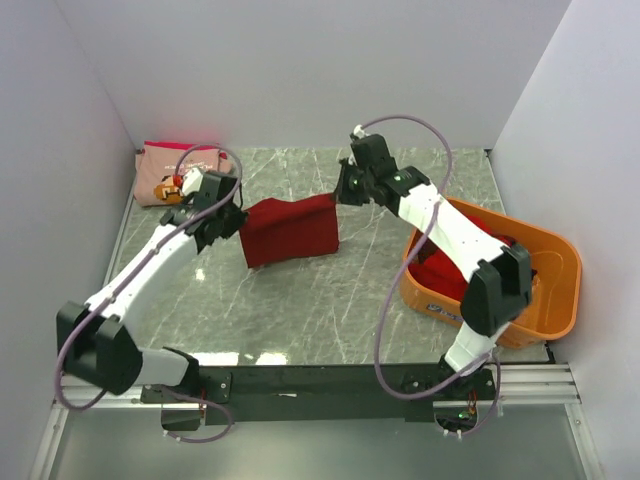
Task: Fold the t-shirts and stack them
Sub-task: Fold the tshirt, then neatly place the folded tshirt to the corner
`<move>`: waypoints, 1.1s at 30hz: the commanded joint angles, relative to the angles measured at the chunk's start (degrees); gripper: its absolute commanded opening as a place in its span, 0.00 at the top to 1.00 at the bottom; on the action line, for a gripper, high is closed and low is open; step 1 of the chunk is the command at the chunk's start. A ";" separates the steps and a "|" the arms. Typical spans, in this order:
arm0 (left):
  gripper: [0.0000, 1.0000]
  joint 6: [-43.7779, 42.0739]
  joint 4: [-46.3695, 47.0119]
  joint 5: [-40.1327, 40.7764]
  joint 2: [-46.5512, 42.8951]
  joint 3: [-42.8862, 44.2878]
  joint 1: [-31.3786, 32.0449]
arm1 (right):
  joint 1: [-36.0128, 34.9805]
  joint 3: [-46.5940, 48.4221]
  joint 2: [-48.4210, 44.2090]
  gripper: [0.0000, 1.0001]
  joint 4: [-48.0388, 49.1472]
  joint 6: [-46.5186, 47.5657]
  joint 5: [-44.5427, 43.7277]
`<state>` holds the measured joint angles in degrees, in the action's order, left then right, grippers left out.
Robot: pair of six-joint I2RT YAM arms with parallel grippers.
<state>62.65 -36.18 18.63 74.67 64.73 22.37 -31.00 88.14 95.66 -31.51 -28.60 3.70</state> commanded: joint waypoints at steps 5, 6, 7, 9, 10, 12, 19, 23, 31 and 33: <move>0.99 -5.44 3.49 0.97 8.72 7.94 -4.96 | 3.40 13.88 11.56 1.00 0.30 2.32 -0.89; 0.99 -5.61 4.36 0.97 11.26 8.57 -5.32 | 3.58 15.12 14.27 1.00 0.48 2.41 -1.15; 0.99 -6.31 4.98 0.62 12.59 9.09 -6.28 | 3.76 16.44 15.69 1.00 0.31 1.97 -2.72; 0.99 -7.54 6.91 -0.17 16.53 10.85 -6.99 | 4.28 19.43 19.37 1.00 0.83 2.23 -3.61; 0.99 -8.15 7.26 -1.05 17.95 11.64 -7.51 | 4.55 20.40 20.70 1.00 1.09 2.41 -4.66; 0.99 -9.21 8.93 -1.41 21.45 13.40 -7.78 | 5.33 23.82 25.08 1.00 1.18 2.58 -4.41; 0.61 -14.31 15.60 -2.55 32.02 21.21 -9.19 | 8.24 32.17 36.08 0.96 7.59 0.39 -1.16; 0.01 -16.68 15.72 -4.13 33.87 24.47 -9.19 | 9.38 38.33 39.16 0.29 6.99 2.05 4.53; 0.01 -19.67 16.49 -9.57 27.55 16.15 -9.19 | 9.38 22.48 25.74 0.16 10.58 6.01 10.44; 0.01 -20.90 17.02 -10.63 26.67 14.03 -9.10 | 9.03 17.18 20.11 0.15 12.51 6.45 12.37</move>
<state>44.95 -20.91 11.16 104.84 81.43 13.08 -21.08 110.59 125.27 -23.51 -24.10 11.51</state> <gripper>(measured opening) 0.994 0.842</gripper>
